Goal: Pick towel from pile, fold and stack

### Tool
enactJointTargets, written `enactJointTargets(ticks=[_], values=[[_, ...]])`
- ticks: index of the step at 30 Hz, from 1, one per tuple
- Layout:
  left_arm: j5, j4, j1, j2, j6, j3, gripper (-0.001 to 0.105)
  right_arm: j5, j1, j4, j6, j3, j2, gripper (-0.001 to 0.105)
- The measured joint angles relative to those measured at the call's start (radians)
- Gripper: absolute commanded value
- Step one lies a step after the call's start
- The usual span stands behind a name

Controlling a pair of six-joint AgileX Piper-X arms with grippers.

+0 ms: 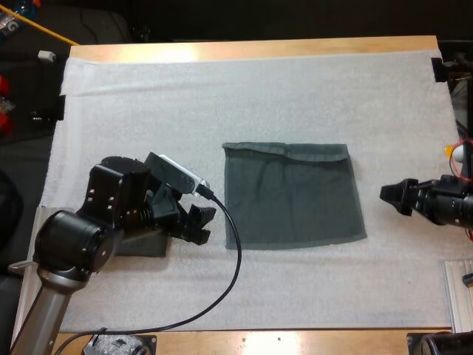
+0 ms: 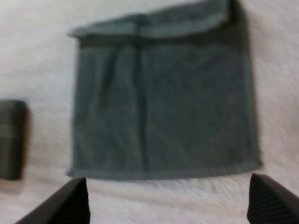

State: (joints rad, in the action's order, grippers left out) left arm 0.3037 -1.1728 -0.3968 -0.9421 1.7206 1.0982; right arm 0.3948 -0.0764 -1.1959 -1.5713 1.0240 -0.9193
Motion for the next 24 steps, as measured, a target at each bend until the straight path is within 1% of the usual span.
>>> enactJointTargets(ticks=[4,7,11,14,19,21,24], values=[[0.03,-0.002,0.0,0.0,0.013,-0.065,0.065,-0.004,0.0,0.001,-0.007,-0.066,0.0,0.067],[0.046,0.004,0.0,0.0,0.029,-0.119,0.065,-0.01,0.0,0.028,-0.006,-0.148,0.0,0.067],[0.051,0.037,0.0,0.0,0.041,-0.182,0.065,-0.014,0.0,0.106,0.02,-0.264,0.0,0.067],[0.08,0.065,0.0,0.0,0.046,-0.216,0.065,-0.017,0.0,0.179,0.05,-0.344,0.0,0.067],[0.092,0.076,0.0,0.0,0.049,-0.236,0.065,-0.018,0.0,0.295,0.118,-0.451,-0.036,0.067],[0.092,0.079,0.0,0.0,0.049,-0.236,0.065,-0.009,0.0,0.342,0.144,-0.48,-0.066,0.064],[0.093,0.079,0.0,0.0,0.05,-0.236,0.065,0.033,0.0,0.401,0.17,-0.505,-0.119,0.058]])
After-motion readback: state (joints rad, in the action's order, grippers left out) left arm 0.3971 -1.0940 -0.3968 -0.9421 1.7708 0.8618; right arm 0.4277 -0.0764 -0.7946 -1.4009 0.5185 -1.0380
